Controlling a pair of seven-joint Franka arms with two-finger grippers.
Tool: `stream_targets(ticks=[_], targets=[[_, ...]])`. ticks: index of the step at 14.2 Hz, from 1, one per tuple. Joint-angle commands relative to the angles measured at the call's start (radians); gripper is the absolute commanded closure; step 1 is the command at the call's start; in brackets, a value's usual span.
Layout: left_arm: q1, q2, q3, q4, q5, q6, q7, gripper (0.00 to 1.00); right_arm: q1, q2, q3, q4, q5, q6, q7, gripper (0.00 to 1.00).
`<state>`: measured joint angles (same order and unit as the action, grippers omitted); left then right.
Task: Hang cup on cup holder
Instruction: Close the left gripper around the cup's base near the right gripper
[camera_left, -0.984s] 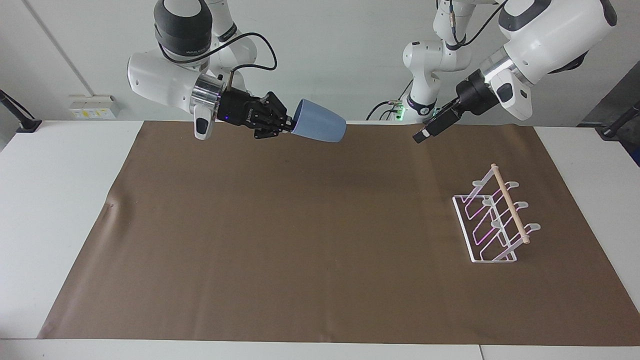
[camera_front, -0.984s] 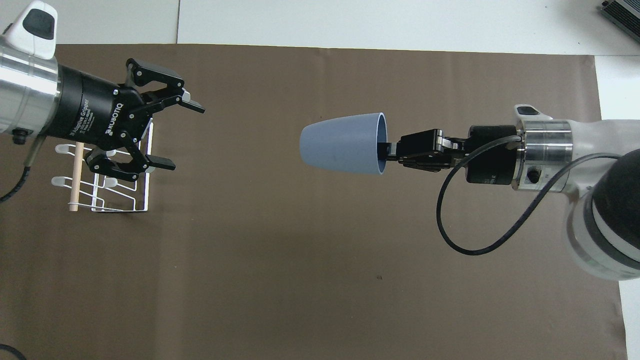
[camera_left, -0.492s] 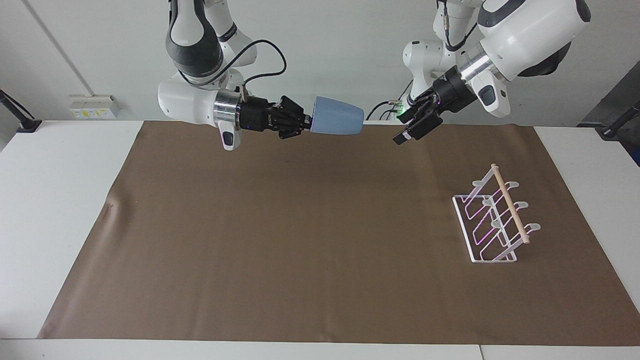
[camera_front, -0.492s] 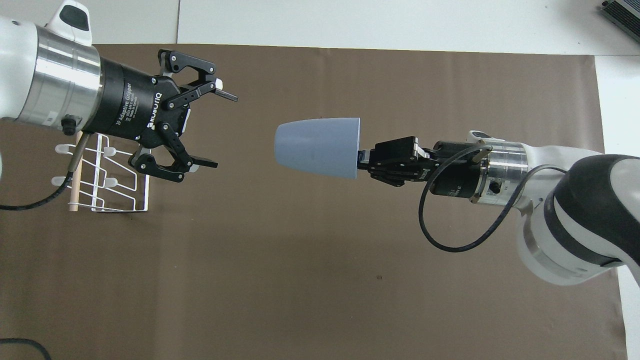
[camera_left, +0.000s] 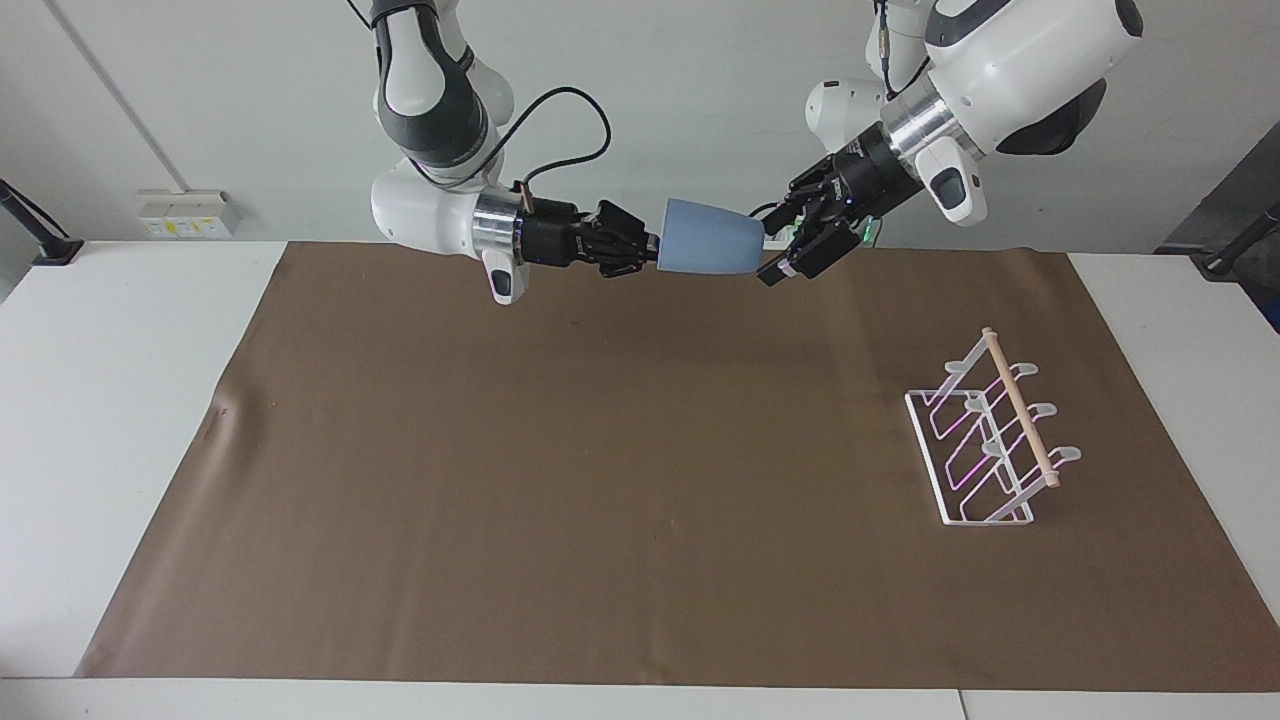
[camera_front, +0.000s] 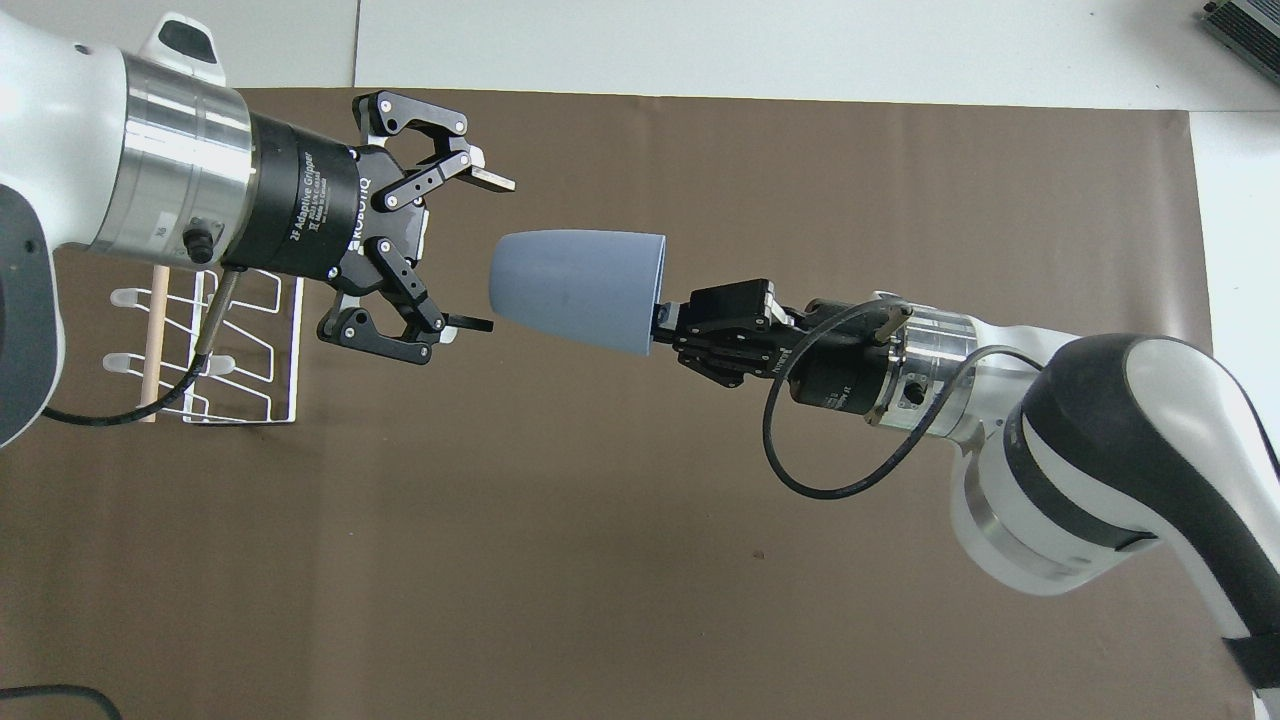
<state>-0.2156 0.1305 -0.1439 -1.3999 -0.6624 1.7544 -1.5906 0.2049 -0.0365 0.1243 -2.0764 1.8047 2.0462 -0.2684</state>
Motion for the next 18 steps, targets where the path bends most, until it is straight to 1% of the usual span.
stream_targets(ticks=[1,5,12,18], targets=[[-0.016,0.012,0.004,0.013,-0.028,0.008,-0.04,0.0,-0.007,-0.006,0.001,-0.013,0.036,0.005,-0.044,1.0],[-0.019,0.005,0.004,-0.002,-0.036,-0.006,-0.075,0.0,-0.009,-0.006,0.001,-0.014,0.036,0.005,-0.046,1.0],[-0.031,-0.005,0.004,-0.039,-0.037,0.056,-0.179,0.0,-0.01,-0.008,0.0,-0.013,0.035,0.005,-0.046,1.0],[-0.054,-0.009,0.004,-0.048,-0.037,0.076,-0.187,0.0,-0.01,-0.006,0.0,-0.013,0.033,0.006,-0.046,1.0]])
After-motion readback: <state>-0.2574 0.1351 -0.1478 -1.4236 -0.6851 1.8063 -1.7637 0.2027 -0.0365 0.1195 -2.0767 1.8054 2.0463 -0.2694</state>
